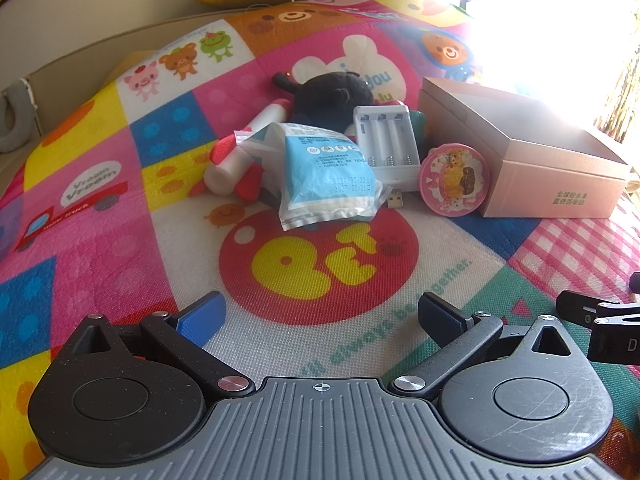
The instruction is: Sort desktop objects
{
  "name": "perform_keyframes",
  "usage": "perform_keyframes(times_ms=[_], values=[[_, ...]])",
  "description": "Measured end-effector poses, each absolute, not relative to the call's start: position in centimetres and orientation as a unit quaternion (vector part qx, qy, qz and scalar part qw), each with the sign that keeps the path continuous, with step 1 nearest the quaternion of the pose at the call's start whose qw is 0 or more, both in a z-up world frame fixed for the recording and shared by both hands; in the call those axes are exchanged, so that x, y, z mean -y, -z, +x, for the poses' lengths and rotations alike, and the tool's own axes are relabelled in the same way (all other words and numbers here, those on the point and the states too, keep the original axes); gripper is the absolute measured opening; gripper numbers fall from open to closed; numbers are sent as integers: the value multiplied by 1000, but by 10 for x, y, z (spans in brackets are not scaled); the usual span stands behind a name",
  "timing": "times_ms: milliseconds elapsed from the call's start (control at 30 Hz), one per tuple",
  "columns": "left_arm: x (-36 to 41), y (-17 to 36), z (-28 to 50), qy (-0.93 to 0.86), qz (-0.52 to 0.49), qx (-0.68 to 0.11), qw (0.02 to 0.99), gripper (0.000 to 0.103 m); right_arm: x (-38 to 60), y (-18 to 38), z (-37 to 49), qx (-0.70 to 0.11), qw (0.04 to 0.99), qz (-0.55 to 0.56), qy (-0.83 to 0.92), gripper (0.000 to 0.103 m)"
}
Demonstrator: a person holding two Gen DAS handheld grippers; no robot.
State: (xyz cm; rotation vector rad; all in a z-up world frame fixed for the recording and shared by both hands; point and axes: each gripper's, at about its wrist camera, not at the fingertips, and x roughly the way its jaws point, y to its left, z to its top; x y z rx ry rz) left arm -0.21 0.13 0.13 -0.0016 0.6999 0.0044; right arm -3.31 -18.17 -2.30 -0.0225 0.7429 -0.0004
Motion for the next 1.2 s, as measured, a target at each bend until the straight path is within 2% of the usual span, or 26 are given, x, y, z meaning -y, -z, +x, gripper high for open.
perform_keyframes(times_ms=[267,467,600,767,1033,1167,1200], values=[[-1,-1,-2,-2,0,-343,939,103,182,22,-33,-360,933,-18,-5,103],[-2,0,-2,-2,0,-344,939,103,165,21,-39,-335,939,-78,8,103],[-3,-2,1,8,-2,-344,939,103,179,20,-33,-354,934,-40,-6,103],[-1,-17,19,34,24,-296,954,103,185,21,-30,-367,930,-13,-16,103],[6,-27,53,0,94,-254,962,103,180,16,-32,-364,926,-46,-87,103],[-21,-32,57,-47,96,-256,961,103,143,-1,-45,-237,950,-157,-128,103],[-29,-34,56,-60,92,-257,960,103,131,-5,-44,-207,951,-187,-136,100]])
